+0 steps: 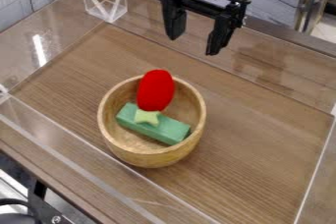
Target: Move the red fruit to the right
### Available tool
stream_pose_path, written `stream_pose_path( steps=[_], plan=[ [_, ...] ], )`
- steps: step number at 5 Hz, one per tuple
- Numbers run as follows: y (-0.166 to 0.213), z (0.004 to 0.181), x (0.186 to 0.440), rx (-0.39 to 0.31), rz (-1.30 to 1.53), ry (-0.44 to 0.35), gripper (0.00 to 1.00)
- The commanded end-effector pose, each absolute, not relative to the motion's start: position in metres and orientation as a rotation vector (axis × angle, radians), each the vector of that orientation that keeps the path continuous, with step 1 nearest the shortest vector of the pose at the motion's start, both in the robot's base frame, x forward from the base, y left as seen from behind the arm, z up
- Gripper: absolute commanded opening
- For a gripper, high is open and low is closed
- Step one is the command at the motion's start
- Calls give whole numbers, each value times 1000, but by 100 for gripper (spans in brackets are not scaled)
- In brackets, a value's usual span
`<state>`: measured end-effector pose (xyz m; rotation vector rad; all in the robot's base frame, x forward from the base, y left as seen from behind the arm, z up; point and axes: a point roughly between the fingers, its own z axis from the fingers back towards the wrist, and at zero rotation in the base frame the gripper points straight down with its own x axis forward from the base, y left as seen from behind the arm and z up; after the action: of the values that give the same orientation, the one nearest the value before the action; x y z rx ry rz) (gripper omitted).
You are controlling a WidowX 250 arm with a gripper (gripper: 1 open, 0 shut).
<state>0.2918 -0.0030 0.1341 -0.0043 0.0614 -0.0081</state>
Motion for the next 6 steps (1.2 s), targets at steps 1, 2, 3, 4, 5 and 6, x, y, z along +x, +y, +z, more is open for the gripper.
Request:
stream_pose_path(
  steps=[1,2,3,4,5,6],
  plan=[
    [-3,129,286,-12,5,73,100],
    [4,123,269,-25,5,61,100],
    [12,120,260,-36,-28,9,100],
    [18,116,255,-40,-55,-36,100],
    [34,108,247,-39,-26,-70,100],
    [47,98,243,-43,-6,-109,100]
  ],
)
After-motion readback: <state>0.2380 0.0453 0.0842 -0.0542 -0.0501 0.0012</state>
